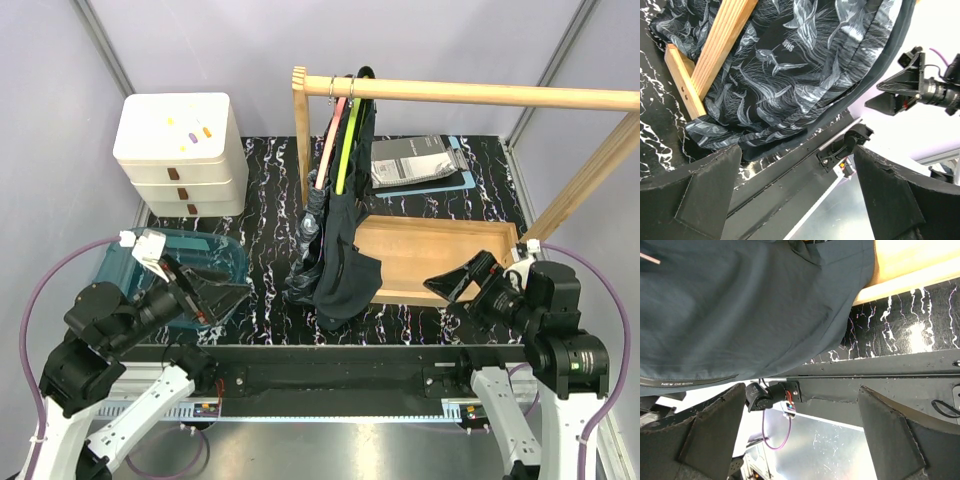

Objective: Remove the shorts from the hanger

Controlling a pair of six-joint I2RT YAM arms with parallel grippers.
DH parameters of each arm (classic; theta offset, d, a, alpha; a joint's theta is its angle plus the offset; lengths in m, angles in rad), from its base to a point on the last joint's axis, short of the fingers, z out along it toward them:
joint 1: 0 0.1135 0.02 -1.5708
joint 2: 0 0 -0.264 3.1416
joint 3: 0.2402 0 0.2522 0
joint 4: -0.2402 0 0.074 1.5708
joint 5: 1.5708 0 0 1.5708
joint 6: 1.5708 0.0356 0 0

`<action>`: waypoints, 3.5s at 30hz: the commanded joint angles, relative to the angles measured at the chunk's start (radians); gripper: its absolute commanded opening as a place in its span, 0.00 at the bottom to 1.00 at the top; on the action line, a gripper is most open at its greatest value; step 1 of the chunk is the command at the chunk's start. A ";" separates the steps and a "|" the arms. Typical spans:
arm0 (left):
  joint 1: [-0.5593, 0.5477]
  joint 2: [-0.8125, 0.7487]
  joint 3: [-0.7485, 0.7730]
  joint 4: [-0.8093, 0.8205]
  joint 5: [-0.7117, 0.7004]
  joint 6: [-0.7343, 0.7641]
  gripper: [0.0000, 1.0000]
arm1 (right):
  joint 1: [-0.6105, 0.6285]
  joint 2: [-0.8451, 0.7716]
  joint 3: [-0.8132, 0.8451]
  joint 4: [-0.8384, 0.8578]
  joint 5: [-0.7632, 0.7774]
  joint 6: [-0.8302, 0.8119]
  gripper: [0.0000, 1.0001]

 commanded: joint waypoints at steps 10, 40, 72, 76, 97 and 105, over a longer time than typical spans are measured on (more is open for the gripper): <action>0.004 0.145 0.133 0.053 0.032 -0.025 0.95 | -0.004 0.273 0.216 0.283 -0.165 0.061 1.00; 0.004 0.192 0.279 -0.108 -0.014 0.009 0.94 | 1.073 1.155 1.397 -0.212 0.971 0.073 0.91; 0.003 0.258 0.362 -0.174 0.018 0.070 0.94 | 1.101 0.901 1.101 -0.016 0.925 -0.029 0.80; 0.004 0.246 0.359 -0.176 0.020 0.065 0.95 | 1.101 0.886 1.075 0.001 0.936 -0.051 0.70; 0.003 0.266 0.376 -0.176 0.047 0.019 0.95 | 1.101 0.869 0.931 0.118 1.005 -0.075 0.49; 0.004 0.248 0.364 -0.177 0.061 -0.002 0.95 | 1.101 0.864 0.860 0.227 1.030 -0.115 0.47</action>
